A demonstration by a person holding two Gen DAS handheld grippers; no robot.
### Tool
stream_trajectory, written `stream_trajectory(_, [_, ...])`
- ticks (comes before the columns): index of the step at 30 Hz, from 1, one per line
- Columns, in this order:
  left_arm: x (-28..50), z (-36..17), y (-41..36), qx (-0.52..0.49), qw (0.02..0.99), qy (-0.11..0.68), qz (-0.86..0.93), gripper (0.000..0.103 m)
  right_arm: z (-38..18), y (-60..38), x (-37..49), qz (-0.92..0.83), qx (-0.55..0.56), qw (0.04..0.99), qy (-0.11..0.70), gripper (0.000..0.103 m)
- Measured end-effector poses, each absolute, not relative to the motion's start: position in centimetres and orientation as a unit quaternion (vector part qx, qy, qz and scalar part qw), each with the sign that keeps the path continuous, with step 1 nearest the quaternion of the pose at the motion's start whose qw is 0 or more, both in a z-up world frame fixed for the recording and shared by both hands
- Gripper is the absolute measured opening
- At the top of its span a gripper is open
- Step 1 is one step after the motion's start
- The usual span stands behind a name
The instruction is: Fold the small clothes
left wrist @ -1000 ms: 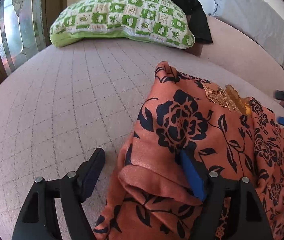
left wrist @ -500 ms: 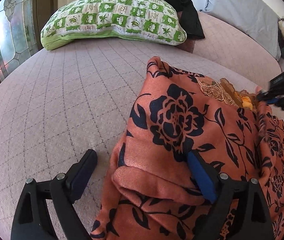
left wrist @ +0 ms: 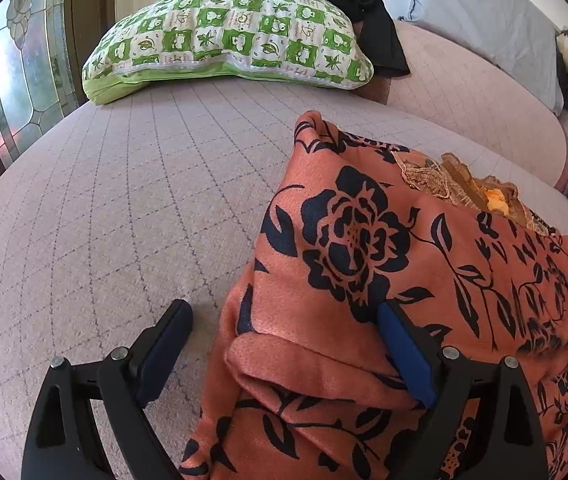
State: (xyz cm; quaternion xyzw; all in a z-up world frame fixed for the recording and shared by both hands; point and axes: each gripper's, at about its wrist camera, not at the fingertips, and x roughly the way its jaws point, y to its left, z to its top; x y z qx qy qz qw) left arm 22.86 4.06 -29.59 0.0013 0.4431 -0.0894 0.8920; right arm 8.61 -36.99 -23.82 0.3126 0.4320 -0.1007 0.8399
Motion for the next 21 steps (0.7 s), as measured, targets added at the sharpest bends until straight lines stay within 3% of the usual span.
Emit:
stream_trajectory(3, [22.7, -29.0, 4.0, 0.007, 0.884, 0.459, -0.084, 0.094, -25.5, -37.6, 4.6, -0.125, 0.338, 0.812, 0.459, 0.015])
stream_trajectory(11, [20.1, -24.1, 5.0, -0.020, 0.891, 0.446, -0.078, 0.094, -19.7, -35.3, 5.8, -0.098, 0.272, 0.876, 0.385, 0.016])
stream_trajectory(16, [21.9, -28.5, 1.2, 0.100, 0.849, 0.515, -0.054, 0.095, -24.0, -34.5, 10.4, -0.073, 0.299, 0.846, 0.436, 0.016])
stream_trajectory(18, [21.9, -28.4, 1.4, 0.081, 0.861, 0.500, -0.053, 0.098, -26.8, -35.3, 10.8, -0.091, 0.316, 0.811, 0.484, 0.017])
stream_trajectory(21, [22.0, -26.9, 1.5, 0.079, 0.852, 0.515, -0.048, 0.098, -25.7, -35.4, 9.8, -0.084, 0.328, 0.816, 0.469, 0.017])
